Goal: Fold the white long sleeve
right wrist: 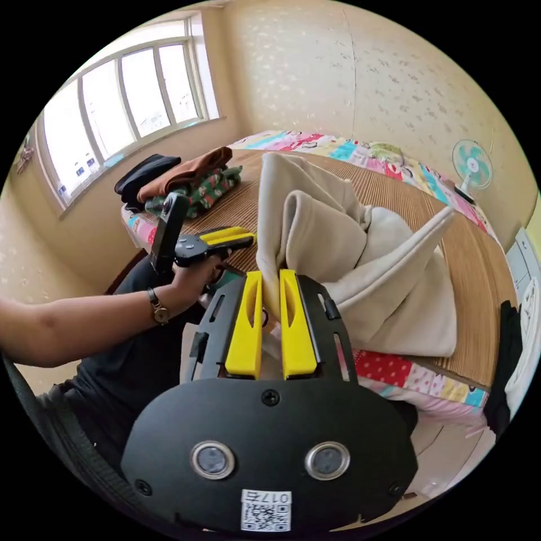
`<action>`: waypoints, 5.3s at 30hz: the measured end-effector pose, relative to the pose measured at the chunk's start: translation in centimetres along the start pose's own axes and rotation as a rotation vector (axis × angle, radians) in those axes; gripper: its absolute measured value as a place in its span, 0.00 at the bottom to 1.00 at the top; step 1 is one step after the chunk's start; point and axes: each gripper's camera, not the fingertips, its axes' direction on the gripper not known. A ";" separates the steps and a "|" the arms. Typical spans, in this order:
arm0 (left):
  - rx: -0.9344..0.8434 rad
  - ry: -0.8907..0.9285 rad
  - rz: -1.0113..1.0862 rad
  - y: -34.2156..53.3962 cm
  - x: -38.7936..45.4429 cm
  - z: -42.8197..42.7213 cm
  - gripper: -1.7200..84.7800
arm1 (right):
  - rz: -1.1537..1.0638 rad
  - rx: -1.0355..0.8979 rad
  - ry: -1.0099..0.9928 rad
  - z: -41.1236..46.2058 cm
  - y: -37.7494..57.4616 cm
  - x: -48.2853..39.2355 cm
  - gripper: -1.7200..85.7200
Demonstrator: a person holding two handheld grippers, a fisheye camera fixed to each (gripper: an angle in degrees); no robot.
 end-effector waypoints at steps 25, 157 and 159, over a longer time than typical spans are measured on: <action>-0.218 1.234 -0.618 -1.0 -19.9 -2.0 0.05 | 0.006 -0.033 -0.292 -4.7 7.6 6.7 0.08; 0.180 0.237 -0.794 11.6 -18.1 -24.0 0.20 | 0.178 0.123 0.105 4.7 15.8 23.2 0.05; 0.204 0.246 -0.836 12.7 -18.8 -24.5 0.18 | 0.177 0.123 0.109 4.4 16.4 23.0 0.05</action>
